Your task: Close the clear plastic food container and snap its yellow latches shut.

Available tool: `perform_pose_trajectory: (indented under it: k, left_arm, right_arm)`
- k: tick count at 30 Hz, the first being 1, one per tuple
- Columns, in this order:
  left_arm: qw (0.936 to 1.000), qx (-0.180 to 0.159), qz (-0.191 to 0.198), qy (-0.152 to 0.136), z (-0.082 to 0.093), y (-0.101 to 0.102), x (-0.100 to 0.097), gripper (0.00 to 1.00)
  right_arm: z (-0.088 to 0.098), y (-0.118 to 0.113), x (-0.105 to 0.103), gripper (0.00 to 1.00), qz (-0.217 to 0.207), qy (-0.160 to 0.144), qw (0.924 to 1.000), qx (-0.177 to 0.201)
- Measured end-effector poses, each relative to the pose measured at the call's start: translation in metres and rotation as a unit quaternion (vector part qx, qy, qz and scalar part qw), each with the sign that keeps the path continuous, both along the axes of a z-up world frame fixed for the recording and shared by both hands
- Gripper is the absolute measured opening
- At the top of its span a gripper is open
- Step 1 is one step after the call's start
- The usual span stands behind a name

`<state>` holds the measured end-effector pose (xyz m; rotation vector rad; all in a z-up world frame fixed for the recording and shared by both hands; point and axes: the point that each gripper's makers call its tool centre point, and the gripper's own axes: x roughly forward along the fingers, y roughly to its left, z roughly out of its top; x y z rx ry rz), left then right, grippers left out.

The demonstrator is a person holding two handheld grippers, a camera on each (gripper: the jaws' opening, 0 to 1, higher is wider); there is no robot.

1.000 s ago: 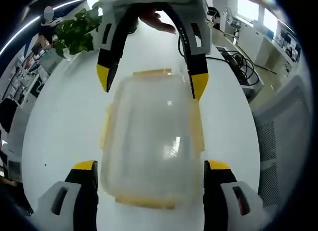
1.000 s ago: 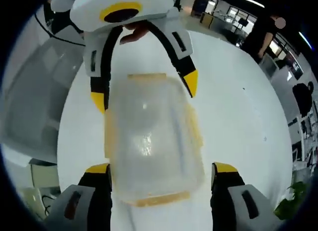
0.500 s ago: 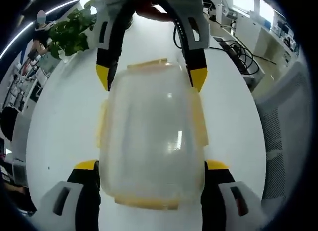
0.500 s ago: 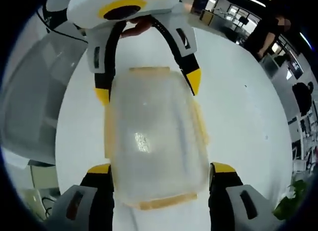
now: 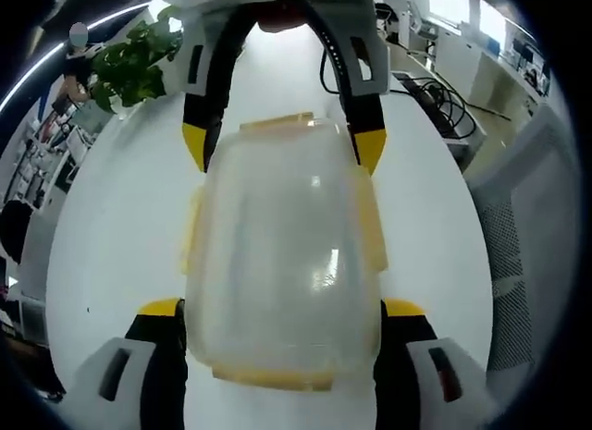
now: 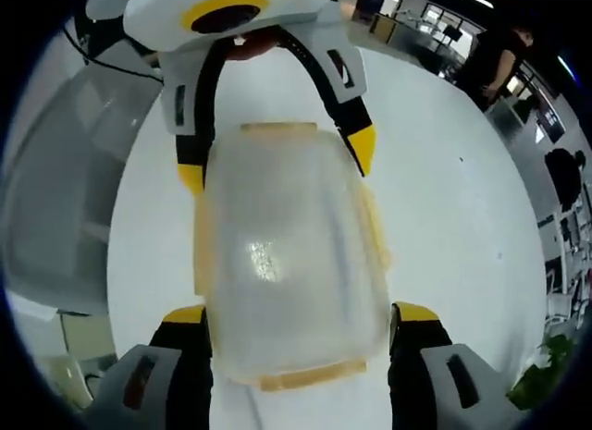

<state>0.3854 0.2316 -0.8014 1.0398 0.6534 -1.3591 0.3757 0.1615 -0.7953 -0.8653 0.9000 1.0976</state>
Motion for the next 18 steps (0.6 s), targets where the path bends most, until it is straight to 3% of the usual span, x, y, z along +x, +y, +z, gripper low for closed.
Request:
perform_pose_trajectory:
  k: [18]
  left_arm:
    - [1.0, -0.009, 0.001, 0.003, -0.001, 0.043, 0.0, 0.85]
  right_arm:
    - [-0.002, 0.042, -0.001, 0.79, 0.0, 0.003, 0.9999, -0.011]
